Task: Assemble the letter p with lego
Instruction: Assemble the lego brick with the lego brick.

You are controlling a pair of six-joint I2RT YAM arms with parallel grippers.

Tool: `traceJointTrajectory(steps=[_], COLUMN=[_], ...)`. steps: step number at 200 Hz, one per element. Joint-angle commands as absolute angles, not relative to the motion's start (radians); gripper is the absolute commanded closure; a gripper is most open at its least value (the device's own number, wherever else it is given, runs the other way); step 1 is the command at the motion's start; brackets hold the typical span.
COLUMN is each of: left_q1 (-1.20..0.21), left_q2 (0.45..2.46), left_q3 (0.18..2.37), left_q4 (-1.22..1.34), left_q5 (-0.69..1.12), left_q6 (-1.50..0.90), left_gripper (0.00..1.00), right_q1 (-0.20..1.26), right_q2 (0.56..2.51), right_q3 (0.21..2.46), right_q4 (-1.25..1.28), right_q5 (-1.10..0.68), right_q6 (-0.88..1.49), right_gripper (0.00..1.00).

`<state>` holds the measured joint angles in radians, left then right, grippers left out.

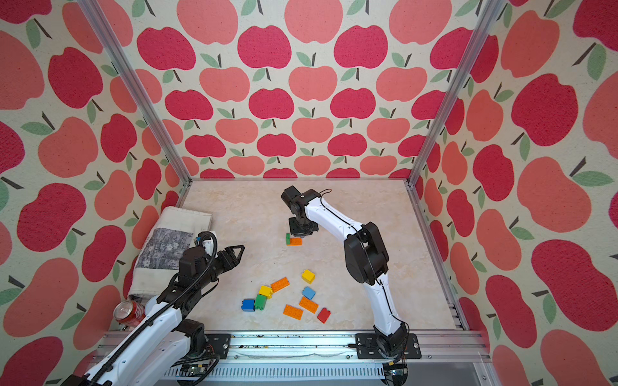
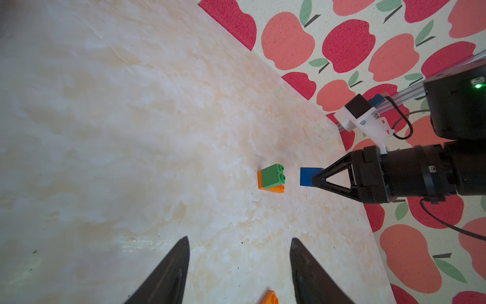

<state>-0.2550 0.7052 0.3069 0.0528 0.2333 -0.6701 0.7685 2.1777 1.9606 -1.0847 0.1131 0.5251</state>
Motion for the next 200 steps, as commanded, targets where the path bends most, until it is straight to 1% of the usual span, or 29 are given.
traceJointTrajectory(steps=[1, 82, 138, 200], left_q1=[-0.252, -0.252, -0.253, -0.252], left_q2=[0.662, 0.732, 0.653, 0.638], left_q3=[0.269, 0.272, 0.278, 0.272], left_q4=[0.008, 0.067, -0.010, -0.023], left_q5=[0.190, 0.226, 0.156, 0.145], left_q6=[-0.631, -0.618, -0.588, -0.586], left_gripper=[0.37, 0.39, 0.38, 0.36], right_q1=[0.773, 0.776, 0.769, 0.768], right_q2=[2.225, 2.368, 2.425, 2.485], right_q3=[2.045, 2.257, 2.339, 2.424], right_q4=[-1.207, -1.341, -1.389, -1.449], right_q5=[0.097, 0.089, 0.079, 0.075], right_q6=[0.542, 0.545, 0.562, 0.591], right_gripper=[1.00, 1.00, 1.00, 1.00])
